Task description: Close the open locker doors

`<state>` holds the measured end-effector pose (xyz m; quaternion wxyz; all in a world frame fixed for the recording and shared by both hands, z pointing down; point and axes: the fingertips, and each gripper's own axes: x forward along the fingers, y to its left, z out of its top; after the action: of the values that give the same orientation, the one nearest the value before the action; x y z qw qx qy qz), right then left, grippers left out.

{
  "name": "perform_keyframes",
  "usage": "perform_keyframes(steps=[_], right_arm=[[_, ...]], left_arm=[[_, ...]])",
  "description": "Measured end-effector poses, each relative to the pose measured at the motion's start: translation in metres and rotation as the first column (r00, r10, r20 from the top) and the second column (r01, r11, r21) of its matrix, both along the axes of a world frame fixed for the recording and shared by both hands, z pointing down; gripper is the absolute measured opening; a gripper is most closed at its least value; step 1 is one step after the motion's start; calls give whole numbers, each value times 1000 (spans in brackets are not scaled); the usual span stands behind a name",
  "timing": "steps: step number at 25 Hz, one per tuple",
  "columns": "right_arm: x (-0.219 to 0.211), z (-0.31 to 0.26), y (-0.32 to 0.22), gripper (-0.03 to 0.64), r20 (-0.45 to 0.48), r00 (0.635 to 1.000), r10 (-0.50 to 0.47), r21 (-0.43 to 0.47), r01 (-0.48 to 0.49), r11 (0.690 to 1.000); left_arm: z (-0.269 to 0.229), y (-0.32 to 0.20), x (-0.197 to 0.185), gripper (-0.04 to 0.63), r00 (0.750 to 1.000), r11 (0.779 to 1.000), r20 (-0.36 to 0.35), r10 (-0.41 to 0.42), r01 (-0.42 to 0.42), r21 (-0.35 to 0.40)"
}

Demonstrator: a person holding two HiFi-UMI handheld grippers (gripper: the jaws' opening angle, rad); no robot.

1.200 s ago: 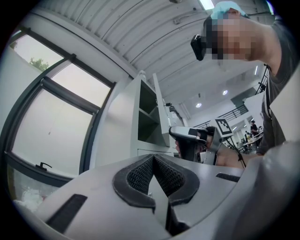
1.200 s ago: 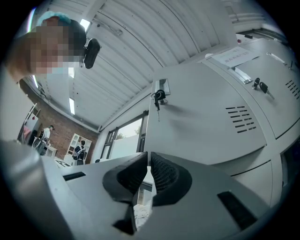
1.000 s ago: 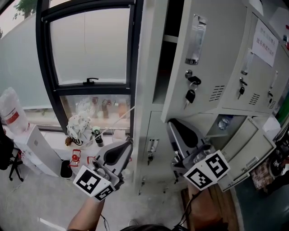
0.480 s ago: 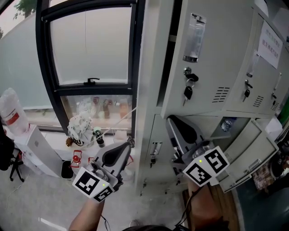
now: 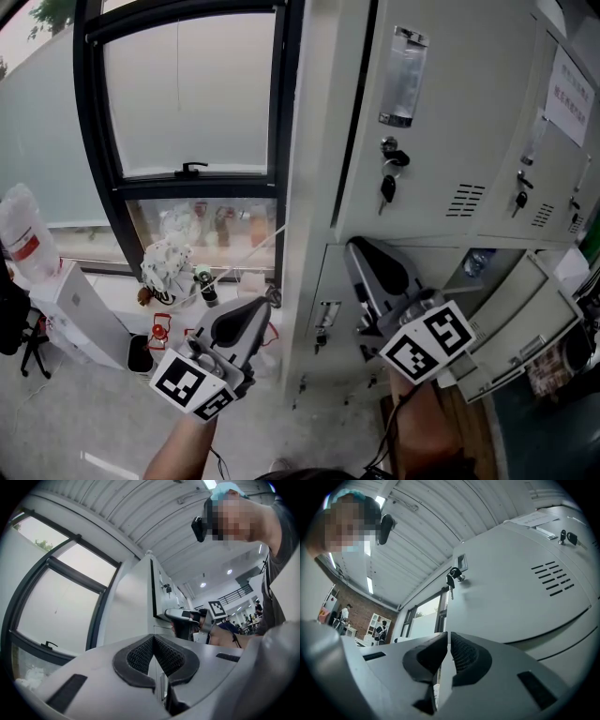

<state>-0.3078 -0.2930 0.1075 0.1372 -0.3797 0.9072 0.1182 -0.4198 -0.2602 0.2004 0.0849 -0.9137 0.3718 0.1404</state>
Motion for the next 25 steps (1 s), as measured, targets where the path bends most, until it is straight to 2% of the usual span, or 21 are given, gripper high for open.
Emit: perform_keyframes(steps=[25], right_arm=[[0,5,-27,29,-23,1000,21,-3,-21,1000]], left_arm=[[-1,-16,-1,9,1000,1000,-5,-7,7,1]])
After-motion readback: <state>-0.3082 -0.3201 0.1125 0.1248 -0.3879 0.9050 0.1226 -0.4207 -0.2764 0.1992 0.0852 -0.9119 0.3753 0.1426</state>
